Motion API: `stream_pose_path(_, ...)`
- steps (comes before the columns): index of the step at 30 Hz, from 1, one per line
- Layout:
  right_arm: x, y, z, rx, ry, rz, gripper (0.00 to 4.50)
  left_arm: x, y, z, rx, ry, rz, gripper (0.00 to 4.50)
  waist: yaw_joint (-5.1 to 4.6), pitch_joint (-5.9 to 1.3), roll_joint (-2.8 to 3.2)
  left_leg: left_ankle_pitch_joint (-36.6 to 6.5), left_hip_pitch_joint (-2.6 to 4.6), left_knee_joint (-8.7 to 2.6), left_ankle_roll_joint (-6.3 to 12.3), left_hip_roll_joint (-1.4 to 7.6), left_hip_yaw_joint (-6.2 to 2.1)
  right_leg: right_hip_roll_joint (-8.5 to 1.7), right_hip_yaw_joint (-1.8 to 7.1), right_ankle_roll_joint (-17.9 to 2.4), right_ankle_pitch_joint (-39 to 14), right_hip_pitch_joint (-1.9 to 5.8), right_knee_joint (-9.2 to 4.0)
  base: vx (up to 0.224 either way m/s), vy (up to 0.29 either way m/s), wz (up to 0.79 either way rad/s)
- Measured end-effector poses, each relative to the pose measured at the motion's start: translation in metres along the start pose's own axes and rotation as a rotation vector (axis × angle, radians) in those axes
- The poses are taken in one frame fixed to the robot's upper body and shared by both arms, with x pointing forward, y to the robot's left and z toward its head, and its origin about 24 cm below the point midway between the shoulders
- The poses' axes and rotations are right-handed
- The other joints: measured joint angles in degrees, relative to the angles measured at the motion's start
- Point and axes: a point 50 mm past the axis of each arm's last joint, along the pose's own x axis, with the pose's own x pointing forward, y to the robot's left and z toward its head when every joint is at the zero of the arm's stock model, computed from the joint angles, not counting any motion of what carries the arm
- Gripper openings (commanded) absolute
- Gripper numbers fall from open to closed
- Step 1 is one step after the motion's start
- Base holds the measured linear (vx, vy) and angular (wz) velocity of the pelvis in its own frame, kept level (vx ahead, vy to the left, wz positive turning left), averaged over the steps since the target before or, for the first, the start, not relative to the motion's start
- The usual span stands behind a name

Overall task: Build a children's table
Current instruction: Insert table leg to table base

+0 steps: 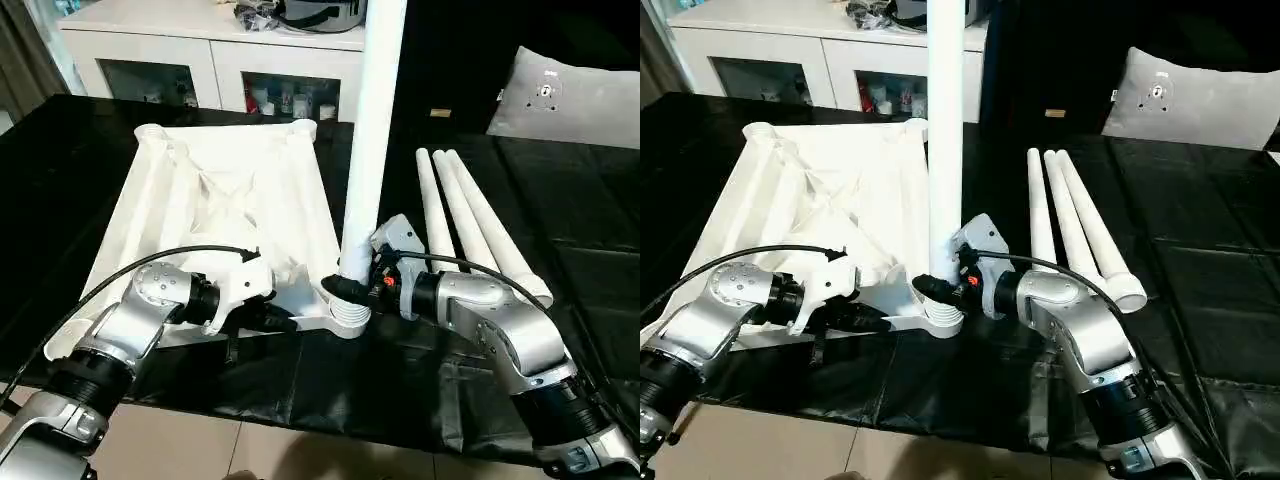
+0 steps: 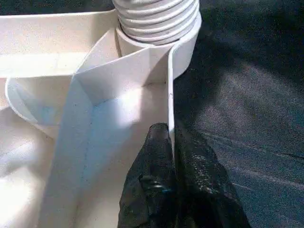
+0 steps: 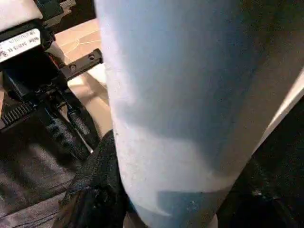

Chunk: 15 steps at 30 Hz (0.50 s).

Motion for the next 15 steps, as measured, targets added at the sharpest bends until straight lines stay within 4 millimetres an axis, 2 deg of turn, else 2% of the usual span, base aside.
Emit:
stream_pose_path(7, 0.003, -0.005, -0.006, 0.086, -0.056, -0.017, 1.93, 0.000, 0.001, 0.000, -0.012, -0.002, 0.003, 0.00, -0.10, 0.00, 0.01, 0.0, 0.01, 0.00, -0.01, 0.00, 0.00, 0.00, 0.00, -0.1, 0.1, 0.00, 0.01, 0.000, 0.000, 0.00)
stream_pose_path(15, -0.007, -0.007, -0.026, 0.206, -0.178, -0.052, 1.93, 0.004, 0.001, 0.001, -0.040, -0.015, -0.007, 0.00, 0.38, -0.05, 0.08, 0.0, 0.01, 0.00, 0.01, 0.00, 0.00, -0.03, -0.01, 0.0, 0.0, 0.10, -0.08, 0.000, 0.000, 0.00)
